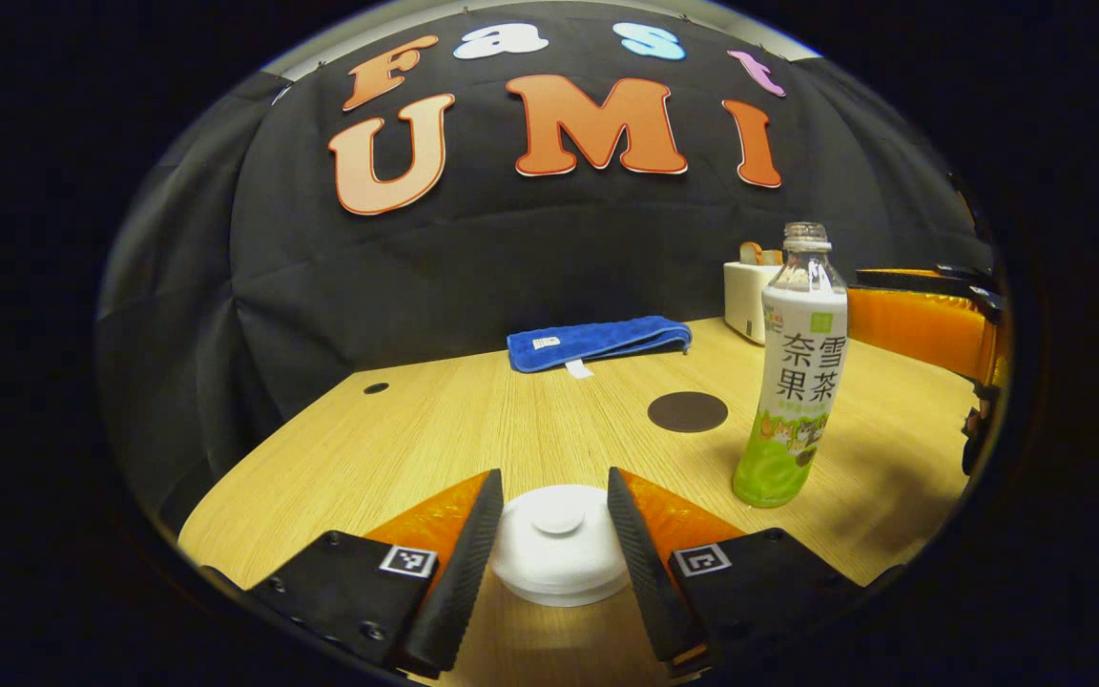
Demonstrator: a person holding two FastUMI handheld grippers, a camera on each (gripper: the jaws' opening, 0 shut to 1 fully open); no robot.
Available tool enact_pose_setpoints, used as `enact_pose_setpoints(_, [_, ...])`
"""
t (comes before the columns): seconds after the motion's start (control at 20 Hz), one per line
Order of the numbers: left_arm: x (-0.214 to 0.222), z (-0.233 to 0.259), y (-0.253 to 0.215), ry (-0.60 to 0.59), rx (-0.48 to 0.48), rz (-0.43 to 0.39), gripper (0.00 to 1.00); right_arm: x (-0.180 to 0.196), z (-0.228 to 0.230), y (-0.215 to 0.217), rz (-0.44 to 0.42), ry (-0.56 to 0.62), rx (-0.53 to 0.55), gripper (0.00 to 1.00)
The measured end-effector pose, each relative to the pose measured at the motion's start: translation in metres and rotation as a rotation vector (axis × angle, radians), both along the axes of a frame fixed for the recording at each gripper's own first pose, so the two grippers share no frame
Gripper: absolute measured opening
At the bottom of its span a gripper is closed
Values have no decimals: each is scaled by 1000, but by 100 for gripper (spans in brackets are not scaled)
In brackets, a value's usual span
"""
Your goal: Open the teacup lid with one hand, grasp the water bottle and pour water into the teacup with the other hand; after pouring, place the water bottle on the coaster and then close the teacup lid.
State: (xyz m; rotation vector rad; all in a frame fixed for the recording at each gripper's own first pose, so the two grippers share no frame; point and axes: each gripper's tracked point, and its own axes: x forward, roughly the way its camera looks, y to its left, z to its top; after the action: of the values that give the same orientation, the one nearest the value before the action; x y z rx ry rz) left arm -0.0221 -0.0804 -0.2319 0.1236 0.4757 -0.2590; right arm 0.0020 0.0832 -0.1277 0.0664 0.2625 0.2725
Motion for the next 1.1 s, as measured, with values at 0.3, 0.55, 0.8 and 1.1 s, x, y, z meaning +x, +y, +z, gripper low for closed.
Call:
enact_pose_setpoints(0.3, [6, -5, 1, 2, 4, 23, 52, 1, -9, 4, 15, 13, -19, 97])
enact_pose_setpoints(0.55, [10, -2, 3, -6, -20, 44, 32, 1, -14, 6, 26, 18, -29, 97])
enact_pose_setpoints(0.8, [13, 14, 10, -47, -45, 63, 30, 6, -28, 13, 35, 40, -47, 97])
enact_pose_setpoints(1.1, [22, 47, 46, -132, -76, 144, 31, 16, -66, 30, 49, 131, -56, 97])
